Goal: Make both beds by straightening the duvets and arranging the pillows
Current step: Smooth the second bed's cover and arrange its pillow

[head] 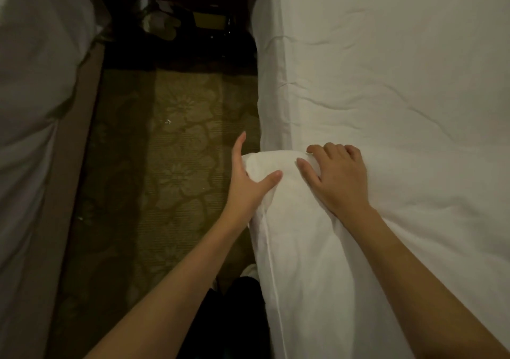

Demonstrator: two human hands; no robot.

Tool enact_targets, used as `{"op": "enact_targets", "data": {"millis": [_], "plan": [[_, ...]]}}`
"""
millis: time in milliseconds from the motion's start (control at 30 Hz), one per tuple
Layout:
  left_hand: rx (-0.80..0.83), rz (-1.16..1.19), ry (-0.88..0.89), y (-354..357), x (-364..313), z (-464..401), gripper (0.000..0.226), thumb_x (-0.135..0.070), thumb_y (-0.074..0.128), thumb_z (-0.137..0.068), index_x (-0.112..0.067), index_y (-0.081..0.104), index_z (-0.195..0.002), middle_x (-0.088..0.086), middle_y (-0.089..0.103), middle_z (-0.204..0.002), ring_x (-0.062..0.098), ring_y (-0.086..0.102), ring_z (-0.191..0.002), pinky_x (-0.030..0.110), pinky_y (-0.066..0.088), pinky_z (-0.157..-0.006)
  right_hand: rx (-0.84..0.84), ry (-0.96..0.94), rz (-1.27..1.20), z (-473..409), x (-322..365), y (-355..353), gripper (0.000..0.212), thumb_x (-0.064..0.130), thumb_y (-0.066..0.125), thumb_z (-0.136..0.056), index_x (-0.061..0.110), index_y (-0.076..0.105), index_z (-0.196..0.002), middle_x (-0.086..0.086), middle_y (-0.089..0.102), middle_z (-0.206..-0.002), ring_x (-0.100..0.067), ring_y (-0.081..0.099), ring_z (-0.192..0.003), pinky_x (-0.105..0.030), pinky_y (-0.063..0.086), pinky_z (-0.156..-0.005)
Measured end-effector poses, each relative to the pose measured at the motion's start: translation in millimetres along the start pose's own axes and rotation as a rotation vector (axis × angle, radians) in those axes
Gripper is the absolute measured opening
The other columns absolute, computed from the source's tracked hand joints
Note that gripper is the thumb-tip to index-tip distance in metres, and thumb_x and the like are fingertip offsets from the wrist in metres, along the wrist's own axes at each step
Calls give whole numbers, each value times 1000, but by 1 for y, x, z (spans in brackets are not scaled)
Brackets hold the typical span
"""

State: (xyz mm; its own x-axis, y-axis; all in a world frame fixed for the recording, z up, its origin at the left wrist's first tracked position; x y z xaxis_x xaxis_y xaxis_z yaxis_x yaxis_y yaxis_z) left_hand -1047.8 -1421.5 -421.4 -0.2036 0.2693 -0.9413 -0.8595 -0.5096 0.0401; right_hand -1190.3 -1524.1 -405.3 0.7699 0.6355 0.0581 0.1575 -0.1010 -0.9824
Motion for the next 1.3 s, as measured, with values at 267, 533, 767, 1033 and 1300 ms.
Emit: {"op": "enact_targets", "data": {"millis": [267,533,767,1033,1300], "plan": [[-58,-70,151,27,-62,-36,72,-1,64,-86,-35,32,-140,-42,29,-122,-33,32,-105,-5,29,-85,-283,60,13,-45,-21,-36,49,45,46,-88,12,50,-52,-6,46,-37,-25,40,-31,-20,21,-49],[15,-85,248,57,-135,-86,67,-5,65,-87,-30,36,-141,-14,35,-145,-3,32,-125,-8,30,-84,-336,118,38,-117,-66,-80,49,47,46,-88,13,54,-54,-10,50,-39,-30,49,-33,-21,28,-45],[-92,161,-301,16,-45,-29,68,-27,52,-96,-38,10,-149,-2,54,-125,4,55,-92,22,45,-69,-162,138,-30,-68,-50,2,41,36,41,-90,12,52,-59,-10,53,-49,-29,51,-43,-29,39,-50],[78,195,-412,24,-10,12,75,-37,50,-93,-40,-1,-148,2,31,-150,10,38,-115,26,39,-87,-133,171,-115,-57,-53,-1,45,37,30,-93,7,61,-79,-13,61,-68,-33,56,-66,-36,24,-66],[123,190,-231,26,-13,7,72,-34,56,-90,-46,8,-142,-10,36,-141,8,43,-120,34,39,-105,-159,196,-128,-40,-48,-6,49,38,28,-94,3,63,-89,-18,63,-79,-37,59,-76,-36,29,-75]]}}
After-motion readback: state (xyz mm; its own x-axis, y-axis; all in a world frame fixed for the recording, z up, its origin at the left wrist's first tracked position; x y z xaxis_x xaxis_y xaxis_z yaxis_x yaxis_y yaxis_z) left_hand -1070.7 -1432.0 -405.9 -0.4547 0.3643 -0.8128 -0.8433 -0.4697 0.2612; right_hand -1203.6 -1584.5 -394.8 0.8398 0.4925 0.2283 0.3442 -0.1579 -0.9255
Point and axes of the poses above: each hand's wrist, its own z-axis away from the middle knuckle, its own y-axis out of the palm, x = y × z, the point moved 2 cm from there along -z, towards the middle knuckle
